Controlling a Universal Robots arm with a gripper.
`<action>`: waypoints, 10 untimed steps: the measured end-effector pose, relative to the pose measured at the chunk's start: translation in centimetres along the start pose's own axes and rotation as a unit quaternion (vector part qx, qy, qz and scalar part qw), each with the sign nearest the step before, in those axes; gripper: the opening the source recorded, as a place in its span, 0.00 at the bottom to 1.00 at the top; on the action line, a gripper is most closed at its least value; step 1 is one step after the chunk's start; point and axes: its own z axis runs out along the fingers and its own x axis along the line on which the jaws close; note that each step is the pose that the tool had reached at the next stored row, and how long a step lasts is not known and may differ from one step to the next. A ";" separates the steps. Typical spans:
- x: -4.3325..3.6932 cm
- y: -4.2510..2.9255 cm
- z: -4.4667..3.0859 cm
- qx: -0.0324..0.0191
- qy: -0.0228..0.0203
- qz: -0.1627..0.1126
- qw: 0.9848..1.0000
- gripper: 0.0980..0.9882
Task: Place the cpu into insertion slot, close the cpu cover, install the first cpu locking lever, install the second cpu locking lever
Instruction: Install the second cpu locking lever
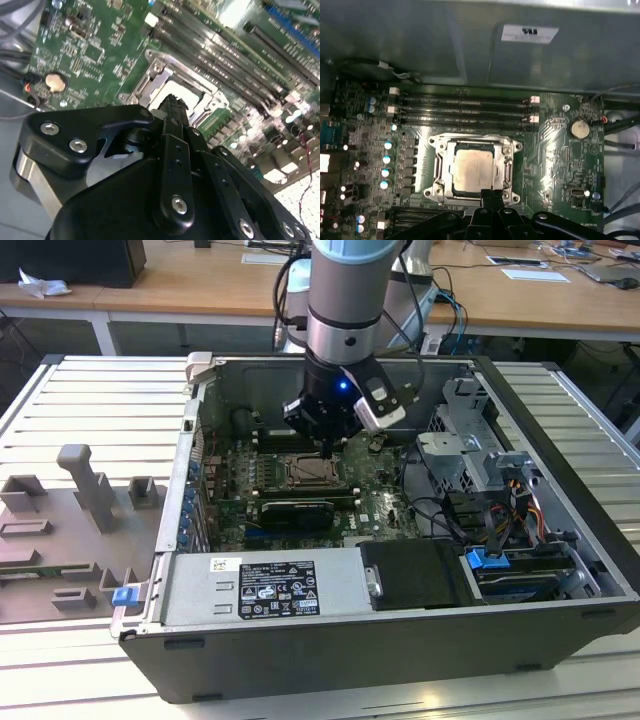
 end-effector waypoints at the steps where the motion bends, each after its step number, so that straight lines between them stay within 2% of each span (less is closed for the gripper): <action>1: 0.01 -0.13 0.08 0.000 0.000 0.000 1.000 0.01; 10: 0.30 -1.82 0.55 -0.002 0.001 -0.001 1.000 0.01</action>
